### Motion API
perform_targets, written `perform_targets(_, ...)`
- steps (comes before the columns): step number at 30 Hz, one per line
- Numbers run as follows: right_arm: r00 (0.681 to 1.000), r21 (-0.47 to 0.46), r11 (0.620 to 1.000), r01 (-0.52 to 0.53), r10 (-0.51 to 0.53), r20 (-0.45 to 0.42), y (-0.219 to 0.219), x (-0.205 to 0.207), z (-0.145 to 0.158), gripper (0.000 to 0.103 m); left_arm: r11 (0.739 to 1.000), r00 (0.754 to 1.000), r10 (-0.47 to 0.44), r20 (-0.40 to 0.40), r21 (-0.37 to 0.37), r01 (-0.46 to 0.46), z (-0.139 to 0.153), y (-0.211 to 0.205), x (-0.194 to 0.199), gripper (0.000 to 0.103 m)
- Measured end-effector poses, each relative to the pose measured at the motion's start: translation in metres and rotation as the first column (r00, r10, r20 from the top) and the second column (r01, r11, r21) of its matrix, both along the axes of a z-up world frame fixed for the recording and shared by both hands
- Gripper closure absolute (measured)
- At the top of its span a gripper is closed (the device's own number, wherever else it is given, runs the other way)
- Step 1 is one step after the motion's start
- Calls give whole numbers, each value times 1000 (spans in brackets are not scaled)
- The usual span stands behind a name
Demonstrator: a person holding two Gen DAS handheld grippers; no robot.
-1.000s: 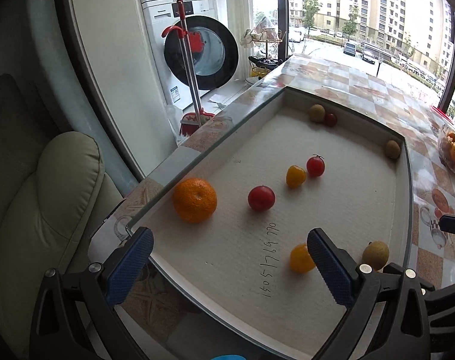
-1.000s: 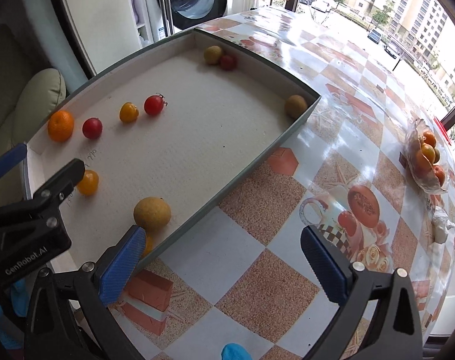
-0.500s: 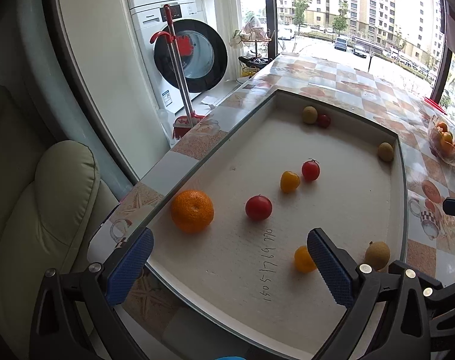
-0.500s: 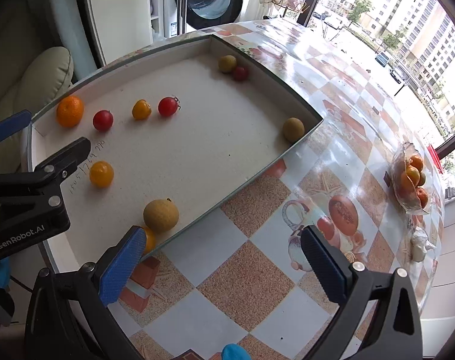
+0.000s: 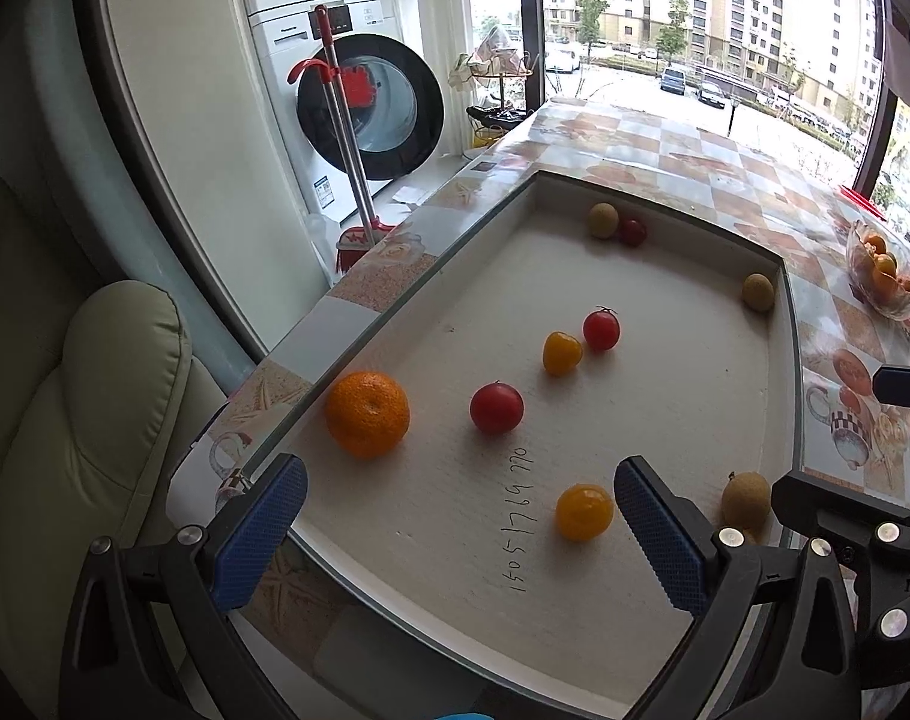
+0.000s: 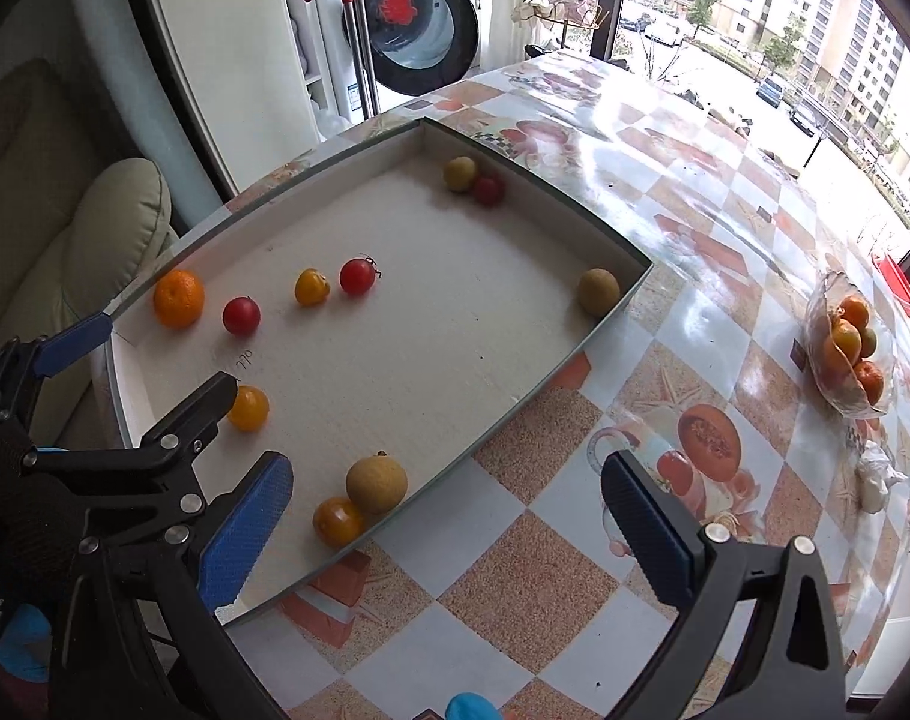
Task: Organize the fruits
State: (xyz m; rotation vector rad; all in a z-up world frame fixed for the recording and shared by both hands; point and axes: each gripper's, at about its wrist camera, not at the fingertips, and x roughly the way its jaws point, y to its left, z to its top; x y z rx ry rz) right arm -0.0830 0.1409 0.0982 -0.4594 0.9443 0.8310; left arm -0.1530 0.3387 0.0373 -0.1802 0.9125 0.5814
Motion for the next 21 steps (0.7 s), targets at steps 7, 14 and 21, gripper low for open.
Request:
perform_targets(7,1000,8,1000,6,-6,-3,-1,1,1,0,1000,1000,-8,-6,5,8,-1,-3,1,0)
perform_targets(14,1000,22,1000,10,-9,-8,-3,2,4,0,1000,1000,-20,-12,11,20,-2,-6,2,0)
perform_targets(21,1000,30,1000,5,-5,-9,-3,0,6,0,999,999,-32,-19,24,32,-2,-10,3,0)
